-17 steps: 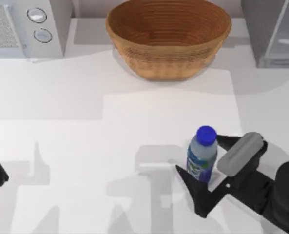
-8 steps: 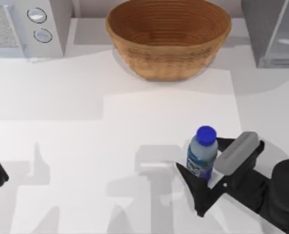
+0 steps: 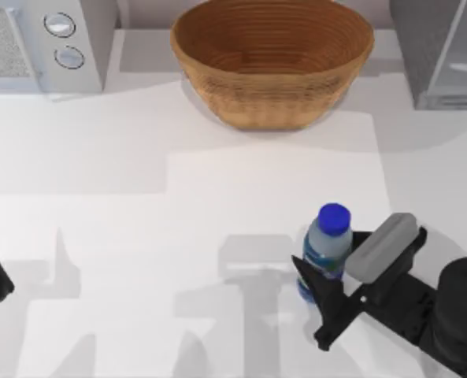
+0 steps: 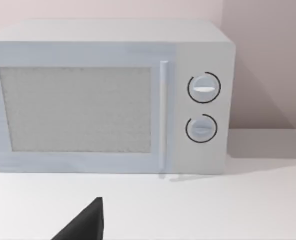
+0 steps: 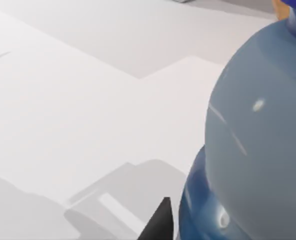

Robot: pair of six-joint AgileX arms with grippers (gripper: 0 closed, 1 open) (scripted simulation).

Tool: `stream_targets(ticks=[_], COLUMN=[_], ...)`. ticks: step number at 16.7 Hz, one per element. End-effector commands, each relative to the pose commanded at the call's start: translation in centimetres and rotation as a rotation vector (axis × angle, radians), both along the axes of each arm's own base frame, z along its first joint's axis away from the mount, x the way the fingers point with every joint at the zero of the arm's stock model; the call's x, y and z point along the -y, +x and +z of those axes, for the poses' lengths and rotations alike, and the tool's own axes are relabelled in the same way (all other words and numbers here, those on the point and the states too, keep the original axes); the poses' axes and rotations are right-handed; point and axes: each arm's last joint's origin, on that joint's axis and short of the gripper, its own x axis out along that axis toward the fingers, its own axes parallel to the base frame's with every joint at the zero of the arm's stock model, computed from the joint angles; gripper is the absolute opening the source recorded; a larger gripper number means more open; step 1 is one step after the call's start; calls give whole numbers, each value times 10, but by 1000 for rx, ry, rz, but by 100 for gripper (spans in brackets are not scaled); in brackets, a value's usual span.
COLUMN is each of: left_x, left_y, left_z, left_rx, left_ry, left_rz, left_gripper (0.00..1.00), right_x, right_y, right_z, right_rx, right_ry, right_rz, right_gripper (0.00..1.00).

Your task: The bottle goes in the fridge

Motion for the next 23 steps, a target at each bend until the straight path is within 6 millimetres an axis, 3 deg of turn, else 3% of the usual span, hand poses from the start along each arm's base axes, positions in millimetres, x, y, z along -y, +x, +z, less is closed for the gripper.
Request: stream_targets(ticks=[2,12,18,23], left_x=[0,0,0,0], left_y=[0,0,0,0], left_z=[0,0,0,0], left_rx=[0,0,0,0], left_ry=[0,0,0,0], left_rz=[0,0,0,0], left_gripper=[100,100,100,100], right_x=[0,4,46,91], right_y=[0,1,12,3], right_z=[0,1,32,50], right_rx=[0,-1,21,-3], right_ry=[0,-8,3,16], right_rz=[0,-2,0,4], right_gripper=[1,1,1,1])
